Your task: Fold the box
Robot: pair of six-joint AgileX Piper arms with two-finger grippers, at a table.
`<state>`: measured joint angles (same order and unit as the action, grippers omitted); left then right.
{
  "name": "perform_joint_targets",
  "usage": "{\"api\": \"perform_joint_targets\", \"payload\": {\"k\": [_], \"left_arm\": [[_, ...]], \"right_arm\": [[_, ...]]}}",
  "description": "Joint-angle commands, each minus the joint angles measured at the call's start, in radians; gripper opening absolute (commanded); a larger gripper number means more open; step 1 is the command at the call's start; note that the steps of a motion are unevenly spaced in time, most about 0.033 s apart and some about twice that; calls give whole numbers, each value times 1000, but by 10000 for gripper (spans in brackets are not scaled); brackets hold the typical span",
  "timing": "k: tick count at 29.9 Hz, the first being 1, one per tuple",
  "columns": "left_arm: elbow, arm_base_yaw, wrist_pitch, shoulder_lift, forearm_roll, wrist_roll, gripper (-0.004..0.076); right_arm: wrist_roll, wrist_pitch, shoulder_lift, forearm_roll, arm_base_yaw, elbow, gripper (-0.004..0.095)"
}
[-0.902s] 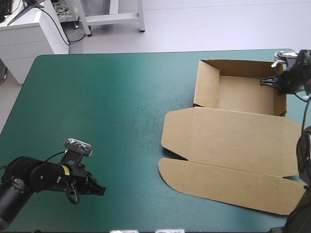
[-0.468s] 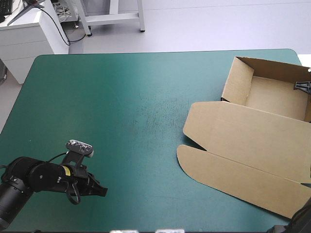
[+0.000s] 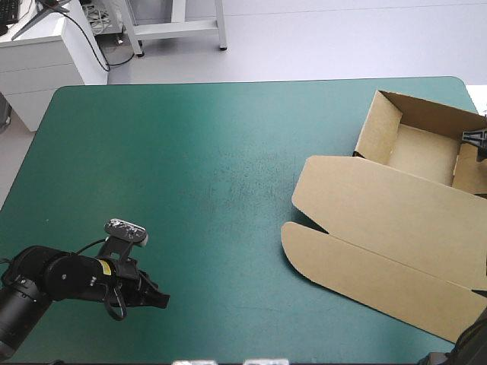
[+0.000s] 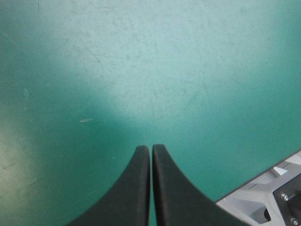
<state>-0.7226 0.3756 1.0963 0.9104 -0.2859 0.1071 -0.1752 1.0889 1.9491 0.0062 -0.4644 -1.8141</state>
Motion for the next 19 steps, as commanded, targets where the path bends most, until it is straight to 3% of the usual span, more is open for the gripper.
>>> {"api": "perform_joint_targets", "payload": {"k": [1, 5, 9, 11, 19], "left_arm": [[-23, 6, -25, -11, -30, -9, -7], [-23, 6, -25, -11, -38, -9, -8], [-23, 6, -25, -11, -38, -7, -8], [-23, 6, -25, -11, -38, -7, -8], [-23, 6, -28, -11, -38, -7, -8]], "right_arm": [[8, -34, -58, -12, -9, -31, 806], [11, -15, -81, -6, -9, -51, 832], [11, 43, -109, 27, -9, -117, 747], [11, 82, -129, 74, -7, -161, 657], [-25, 160, -207, 322, -6, -271, -13]]}}
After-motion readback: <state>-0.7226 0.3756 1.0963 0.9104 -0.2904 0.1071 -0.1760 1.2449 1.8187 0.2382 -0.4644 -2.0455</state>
